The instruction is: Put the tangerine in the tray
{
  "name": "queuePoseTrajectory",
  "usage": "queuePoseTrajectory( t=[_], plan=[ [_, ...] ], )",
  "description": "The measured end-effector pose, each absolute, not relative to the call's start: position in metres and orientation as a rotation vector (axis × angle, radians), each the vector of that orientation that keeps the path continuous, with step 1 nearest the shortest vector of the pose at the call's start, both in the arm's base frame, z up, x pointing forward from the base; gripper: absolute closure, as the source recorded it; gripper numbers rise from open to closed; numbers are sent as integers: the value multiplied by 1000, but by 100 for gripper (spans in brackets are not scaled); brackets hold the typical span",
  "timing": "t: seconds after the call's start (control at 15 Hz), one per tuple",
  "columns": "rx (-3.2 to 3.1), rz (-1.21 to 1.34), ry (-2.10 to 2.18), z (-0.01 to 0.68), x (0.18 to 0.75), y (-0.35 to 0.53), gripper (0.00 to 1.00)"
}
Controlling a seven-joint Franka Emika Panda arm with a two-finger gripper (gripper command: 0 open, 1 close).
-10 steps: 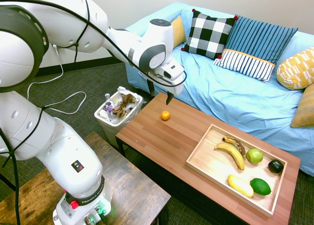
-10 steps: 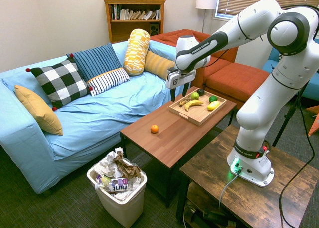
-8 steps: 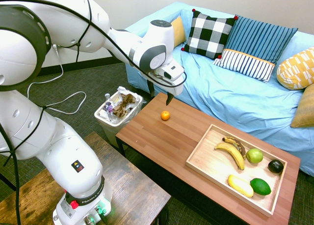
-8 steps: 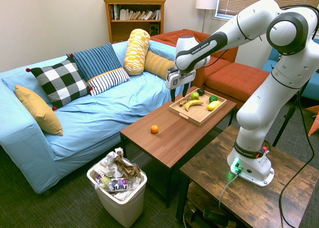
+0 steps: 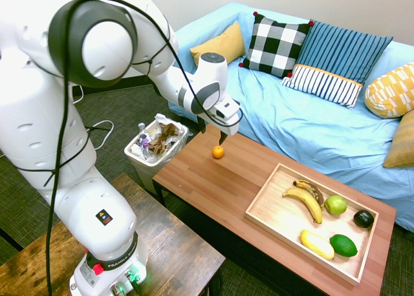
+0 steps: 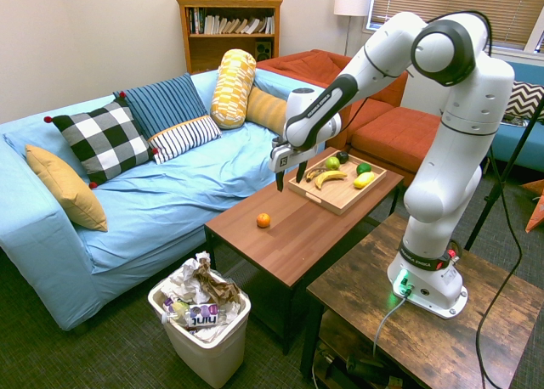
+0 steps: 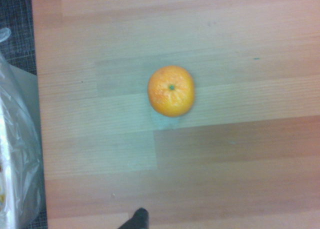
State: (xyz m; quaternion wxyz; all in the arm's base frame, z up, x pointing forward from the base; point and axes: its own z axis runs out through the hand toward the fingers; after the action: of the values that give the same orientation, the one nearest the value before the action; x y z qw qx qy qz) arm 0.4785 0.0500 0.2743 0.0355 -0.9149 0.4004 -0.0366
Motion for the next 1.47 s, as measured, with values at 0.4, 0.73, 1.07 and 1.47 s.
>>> queuePoseTrajectory(
  t=[0.4,0.73,1.07,1.47],
  plan=[
    [-2877,-73,1274,191,531,89,0],
    [-2891,-54,1323,130,572,98,0],
    [-2868,-27,1383,91,594,94,100],
    [-2854,-14,1401,90,596,94,100]
  ],
)
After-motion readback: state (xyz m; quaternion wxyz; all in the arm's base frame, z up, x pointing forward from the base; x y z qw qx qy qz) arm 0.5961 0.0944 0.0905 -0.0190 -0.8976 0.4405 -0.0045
